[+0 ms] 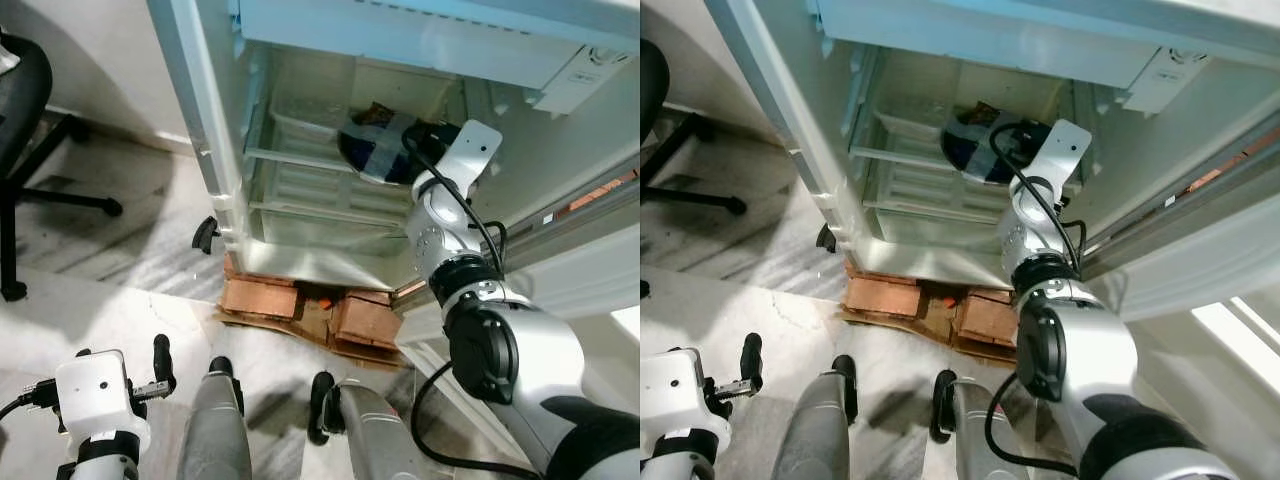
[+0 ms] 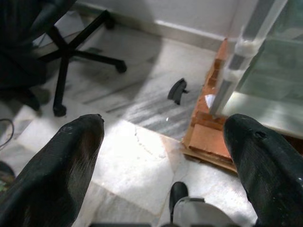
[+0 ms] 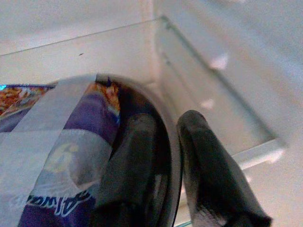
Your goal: Restocking fridge
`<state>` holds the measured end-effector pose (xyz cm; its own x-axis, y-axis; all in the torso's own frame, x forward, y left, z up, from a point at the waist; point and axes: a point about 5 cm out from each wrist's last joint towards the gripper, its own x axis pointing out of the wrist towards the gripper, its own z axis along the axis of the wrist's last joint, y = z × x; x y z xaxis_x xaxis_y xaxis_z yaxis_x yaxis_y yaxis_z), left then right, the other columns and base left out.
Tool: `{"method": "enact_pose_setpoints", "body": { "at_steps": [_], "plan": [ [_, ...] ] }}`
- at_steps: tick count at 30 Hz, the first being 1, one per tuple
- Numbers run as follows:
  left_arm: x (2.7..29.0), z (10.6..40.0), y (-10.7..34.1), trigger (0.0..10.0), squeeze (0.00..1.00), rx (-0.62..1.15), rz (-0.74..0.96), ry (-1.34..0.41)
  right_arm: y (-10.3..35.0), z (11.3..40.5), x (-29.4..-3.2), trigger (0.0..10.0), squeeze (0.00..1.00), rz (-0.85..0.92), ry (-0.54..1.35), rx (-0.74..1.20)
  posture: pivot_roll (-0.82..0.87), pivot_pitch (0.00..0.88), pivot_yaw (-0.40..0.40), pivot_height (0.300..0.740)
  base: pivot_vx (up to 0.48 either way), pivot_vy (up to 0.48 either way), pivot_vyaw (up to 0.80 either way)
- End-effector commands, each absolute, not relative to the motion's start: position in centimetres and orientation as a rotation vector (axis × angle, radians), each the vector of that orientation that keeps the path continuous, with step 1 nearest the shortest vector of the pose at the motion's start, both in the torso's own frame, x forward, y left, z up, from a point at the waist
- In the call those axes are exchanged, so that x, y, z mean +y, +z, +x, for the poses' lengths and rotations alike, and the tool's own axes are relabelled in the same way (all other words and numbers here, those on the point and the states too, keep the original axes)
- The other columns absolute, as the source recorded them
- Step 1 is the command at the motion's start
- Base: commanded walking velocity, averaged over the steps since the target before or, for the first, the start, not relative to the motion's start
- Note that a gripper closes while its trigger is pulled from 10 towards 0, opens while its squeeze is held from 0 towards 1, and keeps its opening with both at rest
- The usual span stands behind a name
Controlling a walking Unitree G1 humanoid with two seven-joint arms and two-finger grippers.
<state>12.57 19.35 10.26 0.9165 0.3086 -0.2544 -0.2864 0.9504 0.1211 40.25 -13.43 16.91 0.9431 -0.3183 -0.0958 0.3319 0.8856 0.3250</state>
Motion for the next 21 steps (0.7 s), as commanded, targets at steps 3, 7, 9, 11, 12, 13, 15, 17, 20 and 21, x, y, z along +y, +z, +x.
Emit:
{"method": "enact_pose_setpoints", "body": {
  "at_steps": [3,7,9,11,12,13,15,17,20,21],
  "plan": [
    [19.4,12.2,10.1,10.0,0.00,0.306,0.092,0.329,17.4,40.5,-14.0,10.0,1.00,0.423,-0.356,0.030,0.37,0.378,-0.147,0.740,0.000,0.000,0.00],
    [19.4,12.4,10.0,10.0,0.00,0.311,0.091,0.330,17.9,40.6,-14.4,10.0,1.00,0.418,-0.363,0.015,0.37,0.377,-0.146,0.740,0.000,0.000,0.00],
    [19.4,12.5,9.9,10.0,0.00,0.313,0.091,0.331,18.3,40.7,-15.1,10.0,1.00,0.414,-0.368,-0.005,0.37,0.376,-0.146,0.740,0.000,0.000,0.00],
    [19.4,12.5,9.9,10.0,0.00,0.314,0.091,0.336,18.7,40.8,-15.5,10.0,1.00,0.408,-0.380,-0.018,0.37,0.377,-0.145,0.740,0.000,0.000,0.00],
    [19.4,12.5,9.9,10.0,0.00,0.314,0.092,0.338,18.9,40.9,-15.8,10.0,1.00,0.403,-0.386,-0.026,0.37,0.376,-0.145,0.740,0.000,0.000,0.00],
    [19.5,12.5,9.9,10.0,0.00,0.314,0.091,0.340,19.1,40.9,-16.0,10.0,1.00,0.394,-0.393,-0.034,0.37,0.376,-0.145,0.740,0.000,0.000,0.00],
    [19.6,12.6,9.9,10.0,0.00,0.315,0.092,0.343,19.5,40.9,-16.4,10.0,1.00,0.388,-0.408,-0.050,0.37,0.374,-0.143,0.740,0.000,0.000,0.00],
    [19.6,12.6,9.9,10.0,0.00,0.315,0.093,0.345,19.7,41.0,-16.6,10.0,1.00,0.373,-0.405,-0.060,0.38,0.372,-0.142,0.740,0.000,0.000,0.00],
    [19.7,12.9,9.8,10.0,0.00,0.313,0.097,0.347,20.7,41.2,-16.5,10.0,1.00,0.323,-0.366,-0.107,0.37,0.364,-0.138,0.740,0.000,0.000,0.00],
    [19.8,13.0,9.8,10.0,0.00,0.312,0.098,0.347,20.8,41.2,-16.4,10.0,1.00,0.313,-0.356,-0.115,0.37,0.363,-0.137,0.740,0.000,0.000,0.00]
  ]
}}
